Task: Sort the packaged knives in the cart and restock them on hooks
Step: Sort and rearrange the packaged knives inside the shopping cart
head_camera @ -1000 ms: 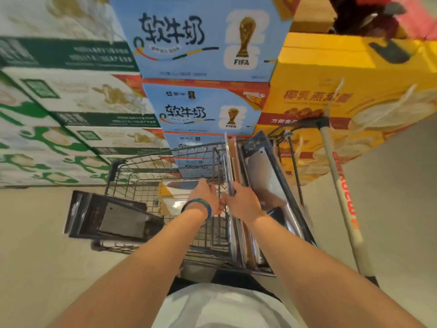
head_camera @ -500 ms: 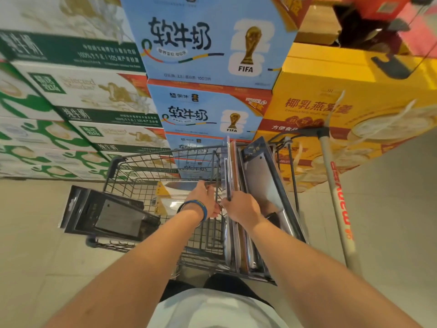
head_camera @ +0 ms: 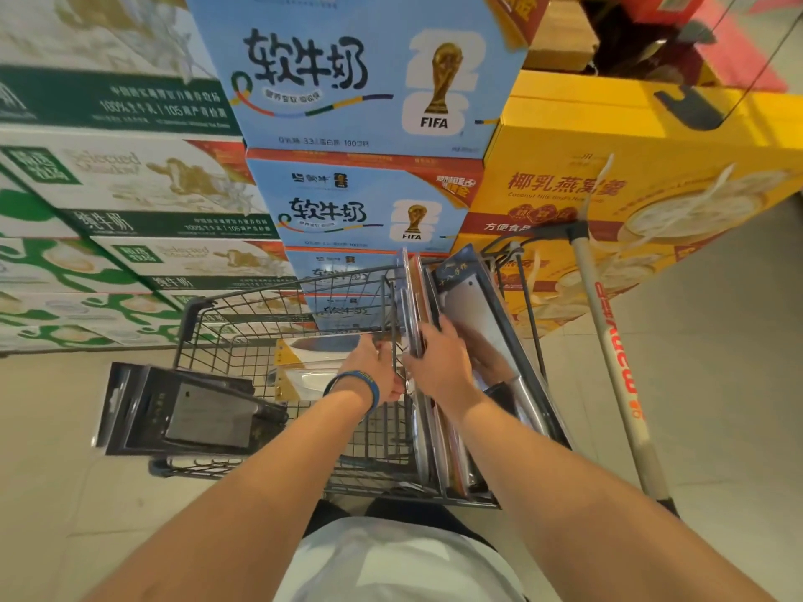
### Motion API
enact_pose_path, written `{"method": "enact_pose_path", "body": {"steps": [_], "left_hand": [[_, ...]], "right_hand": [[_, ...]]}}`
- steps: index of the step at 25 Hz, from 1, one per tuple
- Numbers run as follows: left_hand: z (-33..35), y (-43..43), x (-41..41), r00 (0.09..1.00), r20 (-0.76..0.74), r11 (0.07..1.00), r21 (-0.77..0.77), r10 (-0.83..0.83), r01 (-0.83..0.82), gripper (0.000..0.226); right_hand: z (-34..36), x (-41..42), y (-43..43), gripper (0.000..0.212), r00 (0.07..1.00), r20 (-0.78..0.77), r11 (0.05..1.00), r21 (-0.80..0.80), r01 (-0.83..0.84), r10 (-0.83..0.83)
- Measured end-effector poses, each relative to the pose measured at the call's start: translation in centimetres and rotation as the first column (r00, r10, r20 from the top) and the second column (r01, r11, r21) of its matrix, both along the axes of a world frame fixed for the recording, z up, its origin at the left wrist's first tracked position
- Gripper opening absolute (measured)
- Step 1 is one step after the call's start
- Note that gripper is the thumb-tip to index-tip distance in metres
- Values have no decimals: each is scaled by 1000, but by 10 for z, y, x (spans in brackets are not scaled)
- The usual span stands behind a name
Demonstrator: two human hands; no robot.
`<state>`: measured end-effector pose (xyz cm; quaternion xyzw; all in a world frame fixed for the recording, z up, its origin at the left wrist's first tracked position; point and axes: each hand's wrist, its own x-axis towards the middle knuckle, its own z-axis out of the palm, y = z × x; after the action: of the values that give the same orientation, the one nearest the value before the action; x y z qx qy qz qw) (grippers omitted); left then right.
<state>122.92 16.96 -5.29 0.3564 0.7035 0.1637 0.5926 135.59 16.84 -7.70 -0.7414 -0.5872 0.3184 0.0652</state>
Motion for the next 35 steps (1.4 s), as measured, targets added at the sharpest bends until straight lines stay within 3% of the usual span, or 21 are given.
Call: {"method": "enact_pose_path", "body": {"steps": [5,8,10,13,16,19,26,30,35], "left_hand": [[-1,0,-1,1000,27,1000,3,-10,10,12],[-2,-1,-2,999,33,1000,5,-15,15,15],[-3,-1,-3,1000,18,1000,15,-18,18,16],[-5,-2,-3,1000,-4,999,31,-25,25,19],[-5,-2,-3,999,-20,999,13,-36,37,15],[-5,-2,-1,997,-41,998,20,-62,63,12],[-1,-4,-1,989,-50,990,15,-139,140,17],[-1,-5,1,990,-39,991,6,-133,134,19],[-5,-3,0,989,-55,991,3,-137,137,21]], "right_hand": [[-4,-8,46,53,979,197,993,-115,-32,54],[-12,-9,50,57,991,105,986,-153,-62,79],[-15,-10,45,44,999,36,996,-83,-20,23],[-8,-15,39,23,999,48,1000,11,2,-2],[2,-11,28,7,993,-72,994,53,94,-90],[16,-2,18,16,978,-151,981,105,161,-144],[21,-9,6,14,990,-37,969,203,144,-139],[8,-14,38,28,978,208,998,-43,35,-25],[3,-24,46,21,979,135,988,-13,156,-153]]}}
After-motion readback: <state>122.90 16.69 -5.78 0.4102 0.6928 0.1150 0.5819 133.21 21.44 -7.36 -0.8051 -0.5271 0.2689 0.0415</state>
